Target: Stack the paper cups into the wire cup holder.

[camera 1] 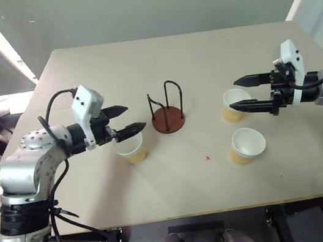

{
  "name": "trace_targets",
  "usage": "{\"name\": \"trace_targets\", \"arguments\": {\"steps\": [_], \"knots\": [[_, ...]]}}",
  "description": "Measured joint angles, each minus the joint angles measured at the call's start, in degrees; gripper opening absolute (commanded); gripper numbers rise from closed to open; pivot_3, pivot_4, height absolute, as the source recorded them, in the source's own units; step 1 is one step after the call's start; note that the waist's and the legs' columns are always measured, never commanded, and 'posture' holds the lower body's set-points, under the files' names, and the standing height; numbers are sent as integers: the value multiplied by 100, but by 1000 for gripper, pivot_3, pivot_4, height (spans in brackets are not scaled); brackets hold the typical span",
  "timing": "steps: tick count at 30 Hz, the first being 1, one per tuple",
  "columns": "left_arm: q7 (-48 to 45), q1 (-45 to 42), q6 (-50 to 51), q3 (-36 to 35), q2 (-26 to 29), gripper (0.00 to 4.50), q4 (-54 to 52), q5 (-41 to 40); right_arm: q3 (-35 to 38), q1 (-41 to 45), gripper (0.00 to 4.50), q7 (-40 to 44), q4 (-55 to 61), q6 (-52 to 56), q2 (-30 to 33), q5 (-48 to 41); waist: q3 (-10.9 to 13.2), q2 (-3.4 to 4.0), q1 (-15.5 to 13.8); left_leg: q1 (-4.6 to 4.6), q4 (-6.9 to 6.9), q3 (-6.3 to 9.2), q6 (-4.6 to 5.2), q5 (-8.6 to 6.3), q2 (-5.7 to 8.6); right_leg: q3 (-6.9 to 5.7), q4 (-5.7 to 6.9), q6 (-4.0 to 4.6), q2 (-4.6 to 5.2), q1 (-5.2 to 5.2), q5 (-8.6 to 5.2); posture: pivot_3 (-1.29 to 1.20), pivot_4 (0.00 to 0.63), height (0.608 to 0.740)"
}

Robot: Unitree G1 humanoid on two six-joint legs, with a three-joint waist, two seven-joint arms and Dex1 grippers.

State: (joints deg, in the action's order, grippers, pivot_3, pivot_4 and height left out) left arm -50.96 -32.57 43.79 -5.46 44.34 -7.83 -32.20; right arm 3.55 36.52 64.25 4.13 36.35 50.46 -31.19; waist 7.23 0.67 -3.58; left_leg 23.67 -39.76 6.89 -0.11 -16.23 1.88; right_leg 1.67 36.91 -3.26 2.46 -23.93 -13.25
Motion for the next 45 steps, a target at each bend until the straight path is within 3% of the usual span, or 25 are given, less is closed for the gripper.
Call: {"name": "trace_targets", "arguments": {"steps": [10, 45], "knots": [[13, -232, -124, 205, -286, 4485, 132, 126, 43, -11, 4034, -7, 83, 1, 213, -8, 0, 0, -2, -2, -2, 0, 0, 0, 0, 0, 1, 0, 0, 3, 0, 0, 150, 740], [-271, -1376, -1076, 1259, -1437, 4485, 2139, 1361, 308, -332, 4034, -252, 452, 100, 283, -72, 1, -1, -26, -2, -8, -1, 1, 0, 0, 1, 4, -1, 0, 6, 1, 0, 150, 740]]}}
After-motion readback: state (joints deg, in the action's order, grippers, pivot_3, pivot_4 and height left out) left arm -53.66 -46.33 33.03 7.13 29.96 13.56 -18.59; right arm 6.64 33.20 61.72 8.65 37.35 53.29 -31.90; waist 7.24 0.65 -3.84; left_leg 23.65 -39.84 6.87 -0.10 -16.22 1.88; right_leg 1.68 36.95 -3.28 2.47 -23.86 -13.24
